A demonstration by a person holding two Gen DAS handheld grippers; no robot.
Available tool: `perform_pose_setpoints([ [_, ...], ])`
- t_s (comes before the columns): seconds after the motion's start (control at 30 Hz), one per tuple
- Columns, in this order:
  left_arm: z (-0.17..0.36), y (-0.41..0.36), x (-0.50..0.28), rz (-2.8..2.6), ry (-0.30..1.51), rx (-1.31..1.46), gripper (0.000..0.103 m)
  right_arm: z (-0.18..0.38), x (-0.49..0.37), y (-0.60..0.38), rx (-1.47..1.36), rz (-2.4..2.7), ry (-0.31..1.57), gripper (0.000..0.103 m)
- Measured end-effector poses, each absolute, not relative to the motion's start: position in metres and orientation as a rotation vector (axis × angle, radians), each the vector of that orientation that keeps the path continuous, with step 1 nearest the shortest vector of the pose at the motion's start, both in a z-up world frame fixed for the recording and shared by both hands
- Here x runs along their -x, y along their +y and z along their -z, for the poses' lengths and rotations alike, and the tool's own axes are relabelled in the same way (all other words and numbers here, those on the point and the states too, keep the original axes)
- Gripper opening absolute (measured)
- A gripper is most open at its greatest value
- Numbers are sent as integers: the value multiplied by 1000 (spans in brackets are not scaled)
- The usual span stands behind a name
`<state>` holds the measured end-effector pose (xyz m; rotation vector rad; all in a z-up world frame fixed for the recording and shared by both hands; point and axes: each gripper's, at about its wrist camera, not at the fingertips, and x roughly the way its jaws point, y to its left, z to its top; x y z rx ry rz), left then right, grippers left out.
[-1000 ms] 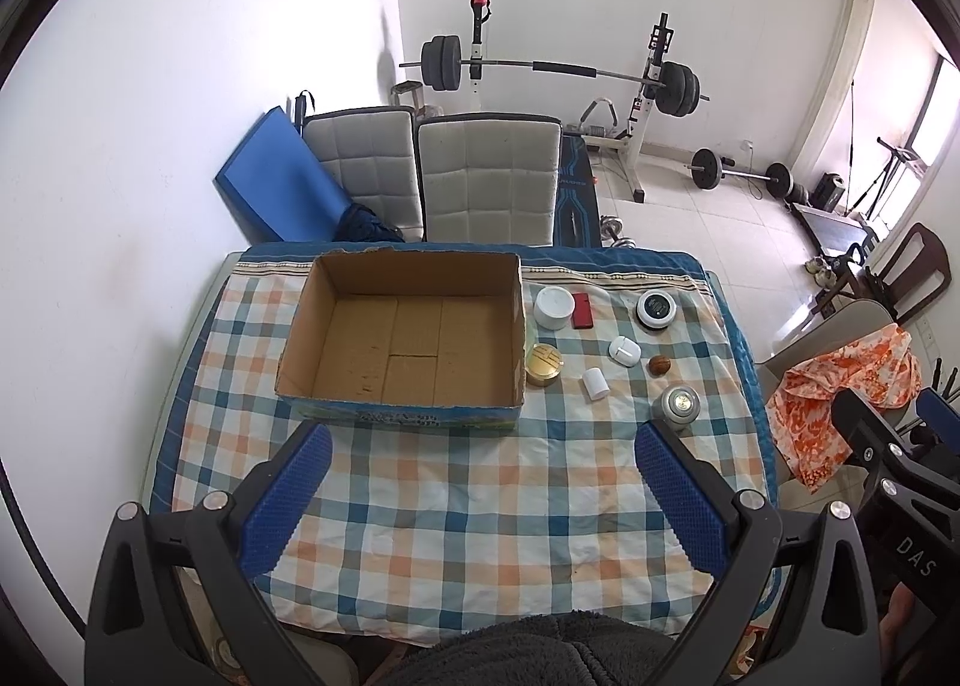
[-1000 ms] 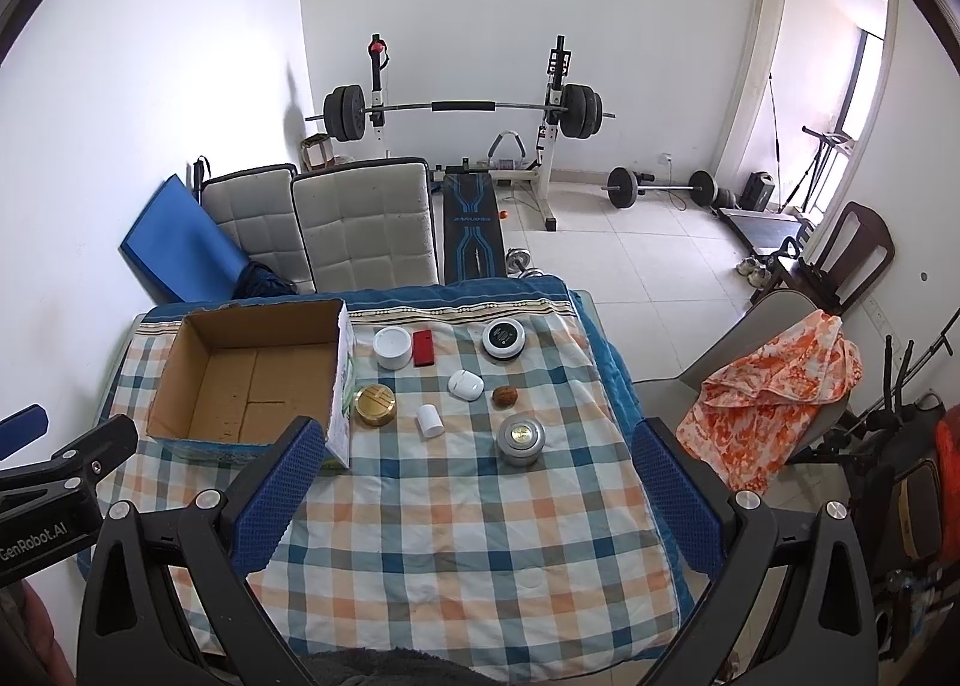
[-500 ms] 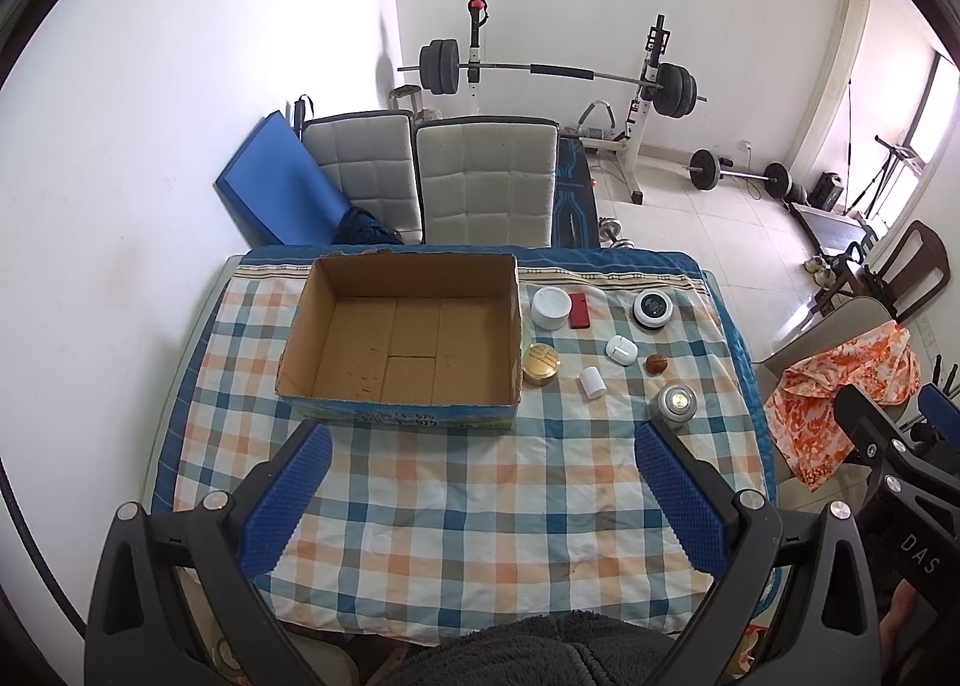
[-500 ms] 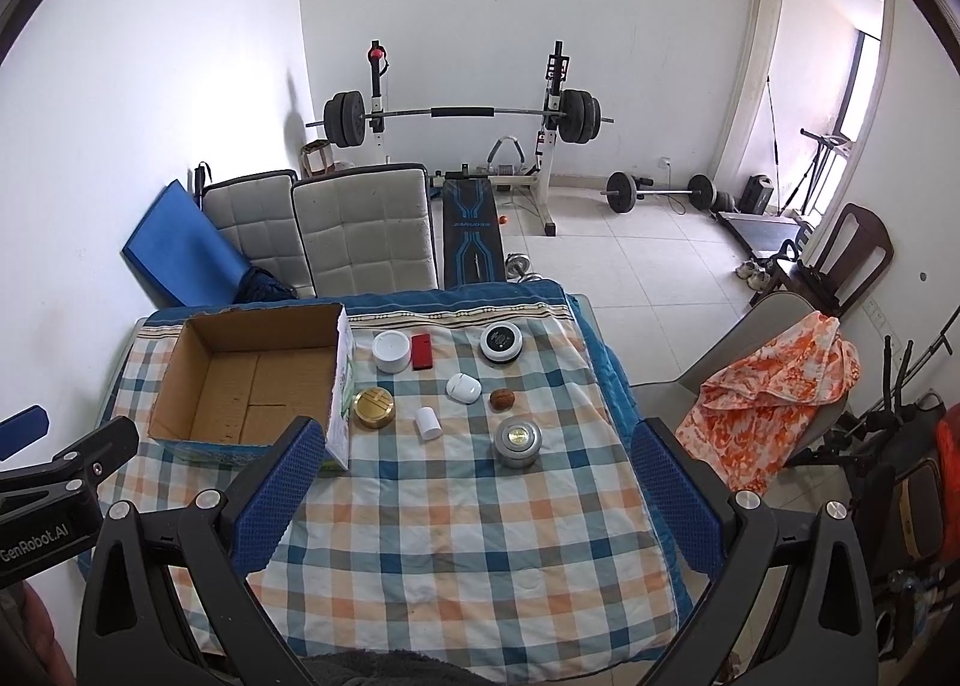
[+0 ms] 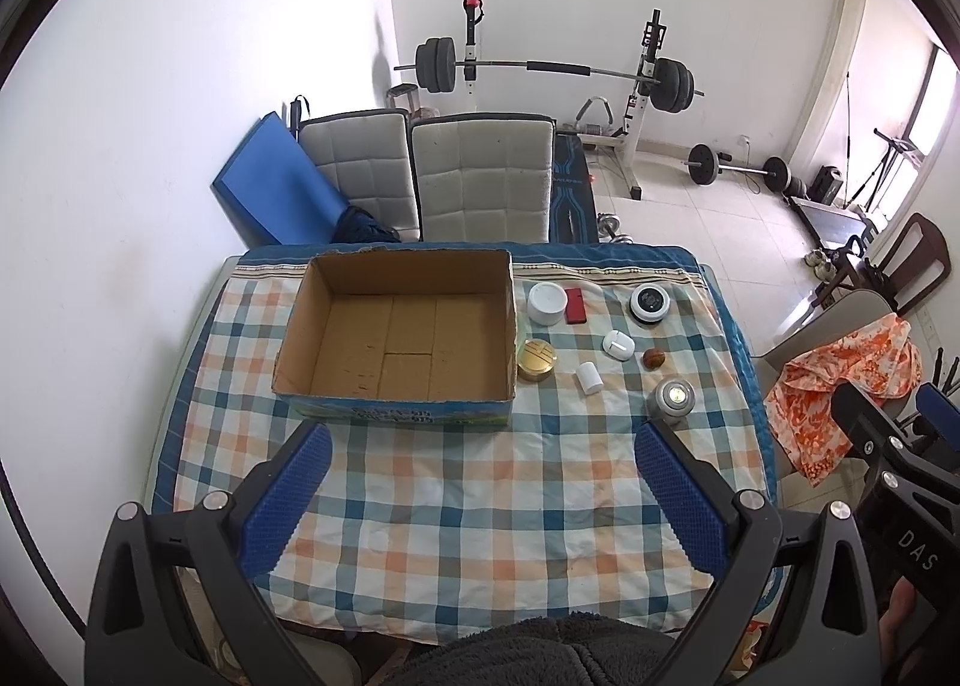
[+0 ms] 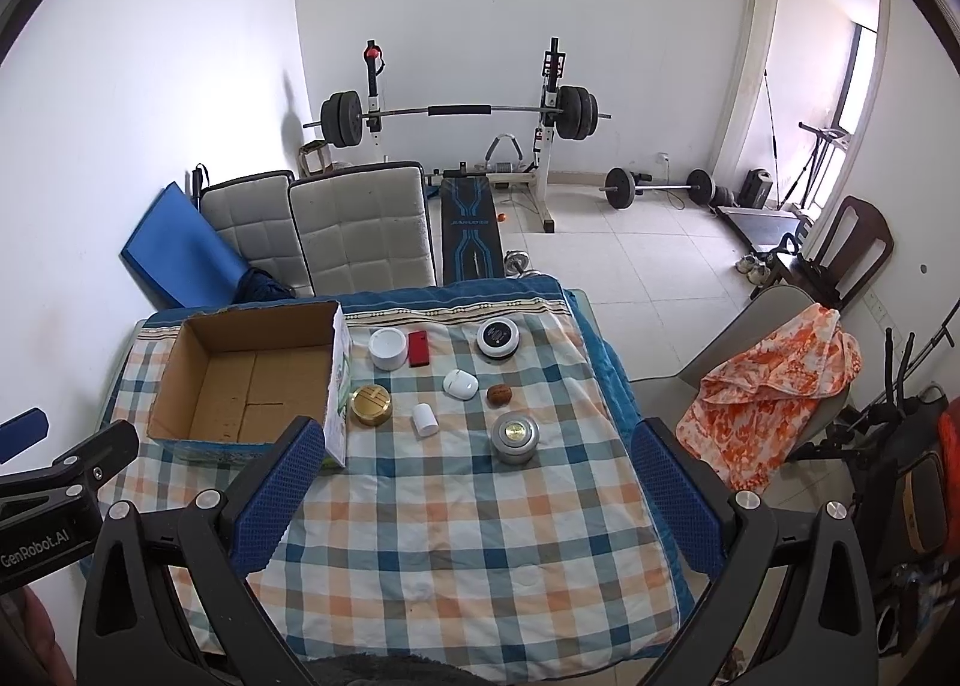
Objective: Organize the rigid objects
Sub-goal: 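Move the right tool to the silver puck light and grasp it while the left tool approaches the gold tin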
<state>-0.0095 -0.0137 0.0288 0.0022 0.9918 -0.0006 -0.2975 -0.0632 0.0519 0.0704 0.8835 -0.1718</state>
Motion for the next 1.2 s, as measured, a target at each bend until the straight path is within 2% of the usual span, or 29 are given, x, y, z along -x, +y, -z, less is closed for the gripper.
perform_pose_setpoints([
  [0.13,-21,-18,3,0,1009,10,103,-38,287,-78,-96,183,919,103],
  [0.27,15,-35,-40,11,1102,8,103,3,254,-106,-117,214,1026,103],
  [0.67,210,-89,-181,-24,1425,-41,103,232,119,-168,-146,225,1408,103],
  [0.83,268,-100,-218,-55,1506,-79,103,313,83,-174,-183,217,1534,101],
  [0.97,299,-111,-246,-97,1551,-134,103,354,68,-179,-229,214,1608,98],
  [1.2,326,-129,-280,-151,1529,-360,103,388,58,-182,-241,194,1664,96],
])
